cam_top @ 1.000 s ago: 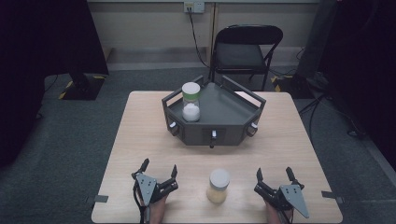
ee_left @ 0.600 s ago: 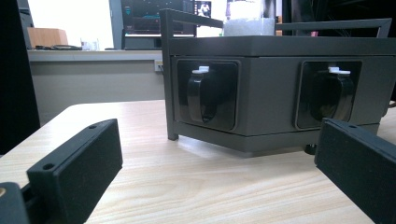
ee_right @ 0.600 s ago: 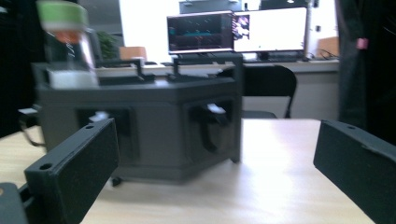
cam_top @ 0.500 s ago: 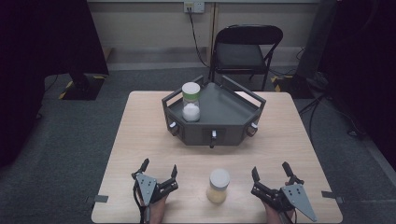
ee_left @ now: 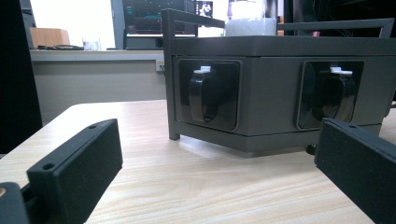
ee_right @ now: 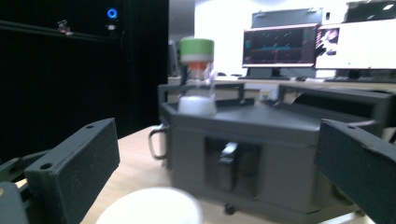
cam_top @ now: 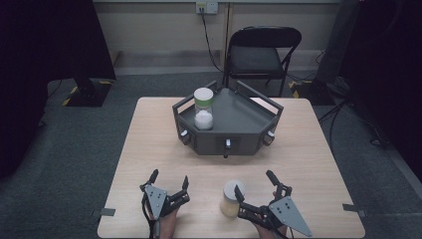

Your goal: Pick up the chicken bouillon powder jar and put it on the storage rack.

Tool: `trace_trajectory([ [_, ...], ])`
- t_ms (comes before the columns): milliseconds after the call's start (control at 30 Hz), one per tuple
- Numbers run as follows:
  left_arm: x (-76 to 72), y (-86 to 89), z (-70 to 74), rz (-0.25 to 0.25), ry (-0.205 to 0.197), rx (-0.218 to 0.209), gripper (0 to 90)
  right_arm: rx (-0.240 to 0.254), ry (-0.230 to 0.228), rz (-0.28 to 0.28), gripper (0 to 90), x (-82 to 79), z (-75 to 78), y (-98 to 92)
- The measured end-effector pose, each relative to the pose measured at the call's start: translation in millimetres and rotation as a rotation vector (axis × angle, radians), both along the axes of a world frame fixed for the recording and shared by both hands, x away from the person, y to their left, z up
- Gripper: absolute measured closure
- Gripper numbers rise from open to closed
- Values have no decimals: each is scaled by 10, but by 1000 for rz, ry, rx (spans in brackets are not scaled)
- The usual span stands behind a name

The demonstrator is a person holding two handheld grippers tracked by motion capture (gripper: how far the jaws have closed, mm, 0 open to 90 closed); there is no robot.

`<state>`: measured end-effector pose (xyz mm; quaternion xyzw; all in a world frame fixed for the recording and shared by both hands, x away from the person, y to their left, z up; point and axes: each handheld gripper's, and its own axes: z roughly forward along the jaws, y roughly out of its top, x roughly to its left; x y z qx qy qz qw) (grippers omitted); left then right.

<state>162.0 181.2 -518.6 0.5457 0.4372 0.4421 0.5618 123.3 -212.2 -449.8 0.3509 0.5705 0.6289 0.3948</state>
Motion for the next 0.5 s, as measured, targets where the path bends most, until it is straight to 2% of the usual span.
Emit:
trace_trajectory([
  [200,0,0,0,0,0,0,3,-3,48,35,0,47,-122,64],
  [367,-1,-3,0,2,0,0,3,-9,77,39,17,53,-179,90],
  [433,-1,-4,-1,2,0,-1,3,22,76,48,30,52,-231,73],
  [500,-1,-4,-1,2,0,-1,3,16,69,54,39,44,-238,68],
])
